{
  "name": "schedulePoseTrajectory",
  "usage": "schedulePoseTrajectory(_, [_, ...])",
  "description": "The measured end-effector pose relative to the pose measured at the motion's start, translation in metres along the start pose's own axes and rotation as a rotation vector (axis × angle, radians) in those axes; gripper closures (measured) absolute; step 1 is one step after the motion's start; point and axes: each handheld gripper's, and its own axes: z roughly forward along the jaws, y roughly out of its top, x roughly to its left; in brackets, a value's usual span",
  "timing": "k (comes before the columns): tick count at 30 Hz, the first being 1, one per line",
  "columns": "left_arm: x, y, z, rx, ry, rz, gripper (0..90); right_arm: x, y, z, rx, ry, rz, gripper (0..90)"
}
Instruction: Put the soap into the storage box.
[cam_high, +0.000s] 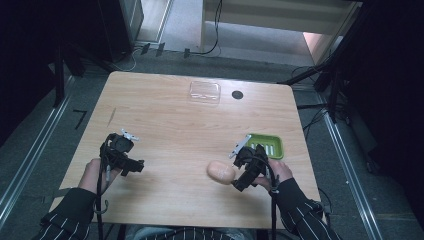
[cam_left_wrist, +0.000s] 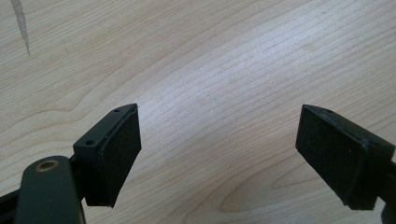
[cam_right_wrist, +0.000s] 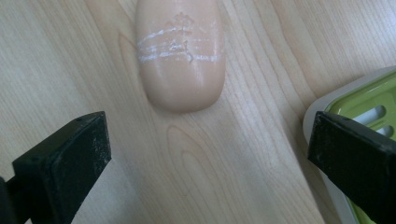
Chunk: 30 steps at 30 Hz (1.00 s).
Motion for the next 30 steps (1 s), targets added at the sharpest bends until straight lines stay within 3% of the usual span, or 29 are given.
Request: schedulePoseTrajectory(30, [-0.001, 0.000, 0.001, 0.001, -0.001, 0.000, 14.7, -0.008, 0.023, 0.005, 0.009, 0.010, -0.019, 0.0])
